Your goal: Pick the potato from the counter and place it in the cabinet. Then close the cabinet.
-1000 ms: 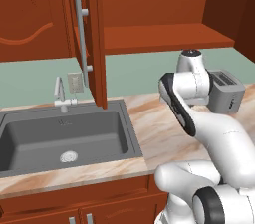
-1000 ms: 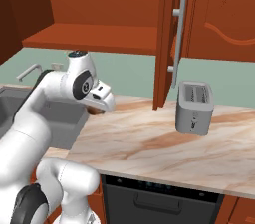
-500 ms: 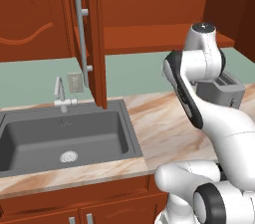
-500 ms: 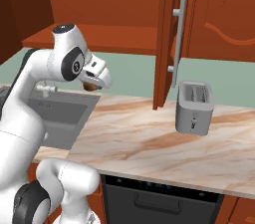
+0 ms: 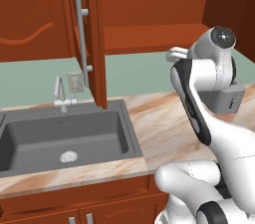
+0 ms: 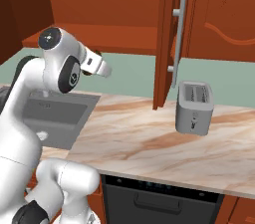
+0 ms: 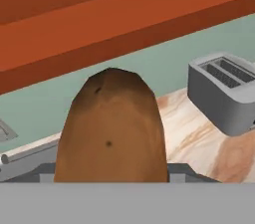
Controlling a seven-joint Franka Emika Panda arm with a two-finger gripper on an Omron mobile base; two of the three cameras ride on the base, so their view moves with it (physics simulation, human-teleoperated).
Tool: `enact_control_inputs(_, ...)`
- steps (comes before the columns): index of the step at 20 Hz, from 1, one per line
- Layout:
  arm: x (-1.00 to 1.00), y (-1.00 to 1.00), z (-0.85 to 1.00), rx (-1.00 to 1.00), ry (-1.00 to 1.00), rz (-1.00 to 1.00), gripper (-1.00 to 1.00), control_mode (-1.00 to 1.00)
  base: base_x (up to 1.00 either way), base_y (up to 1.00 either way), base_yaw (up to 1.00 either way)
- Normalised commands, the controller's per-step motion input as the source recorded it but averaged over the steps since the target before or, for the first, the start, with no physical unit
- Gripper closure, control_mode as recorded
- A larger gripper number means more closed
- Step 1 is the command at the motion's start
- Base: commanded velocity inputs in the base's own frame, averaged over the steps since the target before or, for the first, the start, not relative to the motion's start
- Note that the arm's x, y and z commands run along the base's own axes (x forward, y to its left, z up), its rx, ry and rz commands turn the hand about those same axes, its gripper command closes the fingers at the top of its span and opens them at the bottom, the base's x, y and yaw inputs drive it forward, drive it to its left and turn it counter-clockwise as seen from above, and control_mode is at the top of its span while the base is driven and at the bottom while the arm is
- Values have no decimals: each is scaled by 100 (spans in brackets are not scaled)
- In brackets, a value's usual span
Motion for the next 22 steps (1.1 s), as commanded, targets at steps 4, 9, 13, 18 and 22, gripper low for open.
enact_control_inputs(4, 41, 0, 54, 0, -12, 0, 100, -100, 0, 0, 0)
enact_control_inputs(9, 47, 0, 86, 0, 0, 0, 100, -100, 0, 0, 0)
enact_control_inputs(13, 44, 0, 84, 0, 3, -3, 100, -100, 0, 0, 0)
enact_control_inputs(18, 84, 0, 11, 0, 5, -1, 100, -100, 0, 0, 0)
enact_control_inputs(22, 92, 0, -9, 0, 0, 0, 100, -100, 0, 0, 0)
